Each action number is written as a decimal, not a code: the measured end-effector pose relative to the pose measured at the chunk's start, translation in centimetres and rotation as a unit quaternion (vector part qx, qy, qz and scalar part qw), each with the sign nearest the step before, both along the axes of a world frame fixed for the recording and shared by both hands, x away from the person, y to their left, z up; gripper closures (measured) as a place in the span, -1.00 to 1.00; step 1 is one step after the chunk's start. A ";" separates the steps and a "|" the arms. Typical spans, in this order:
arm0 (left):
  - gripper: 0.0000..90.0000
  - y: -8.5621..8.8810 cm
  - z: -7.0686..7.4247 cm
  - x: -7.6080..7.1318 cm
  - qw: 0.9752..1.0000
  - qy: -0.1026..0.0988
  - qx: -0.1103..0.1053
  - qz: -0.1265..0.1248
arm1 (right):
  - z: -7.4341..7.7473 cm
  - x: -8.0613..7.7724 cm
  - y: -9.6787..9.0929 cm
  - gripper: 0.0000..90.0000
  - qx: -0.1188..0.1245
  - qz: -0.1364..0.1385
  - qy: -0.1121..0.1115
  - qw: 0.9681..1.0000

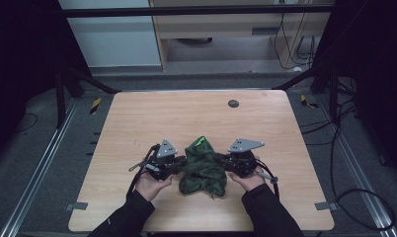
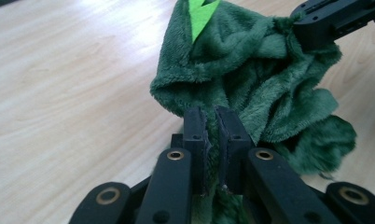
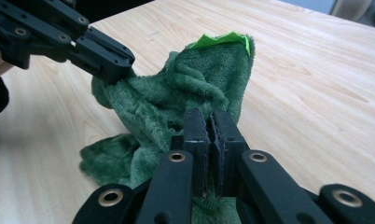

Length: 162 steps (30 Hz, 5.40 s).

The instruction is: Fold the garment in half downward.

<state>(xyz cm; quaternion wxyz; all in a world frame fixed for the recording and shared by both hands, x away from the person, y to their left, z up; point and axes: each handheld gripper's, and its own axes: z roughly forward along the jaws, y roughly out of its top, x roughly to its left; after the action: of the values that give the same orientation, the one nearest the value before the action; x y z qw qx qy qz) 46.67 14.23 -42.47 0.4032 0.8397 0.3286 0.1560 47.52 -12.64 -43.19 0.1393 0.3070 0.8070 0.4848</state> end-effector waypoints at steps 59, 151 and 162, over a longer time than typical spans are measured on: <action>0.77 0.7 -4.3 -4.4 0.998 0.061 0.013 -0.028 | -4.3 -4.9 -0.8 0.87 -0.019 0.024 0.094 0.995; -0.05 10.2 -2.5 -2.3 0.992 0.009 0.010 0.124 | -2.4 -3.9 -7.4 0.20 -0.019 -0.150 0.018 0.988; -0.24 13.3 -3.8 -1.2 0.985 0.015 0.012 0.169 | -3.5 -3.5 -10.0 -0.02 -0.035 -0.203 0.027 0.978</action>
<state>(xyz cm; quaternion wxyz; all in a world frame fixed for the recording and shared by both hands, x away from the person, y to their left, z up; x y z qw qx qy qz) 45.46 27.51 -46.24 0.3557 0.7790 0.4701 0.2137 44.04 -22.61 -46.64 0.2233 0.4721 0.7481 0.4093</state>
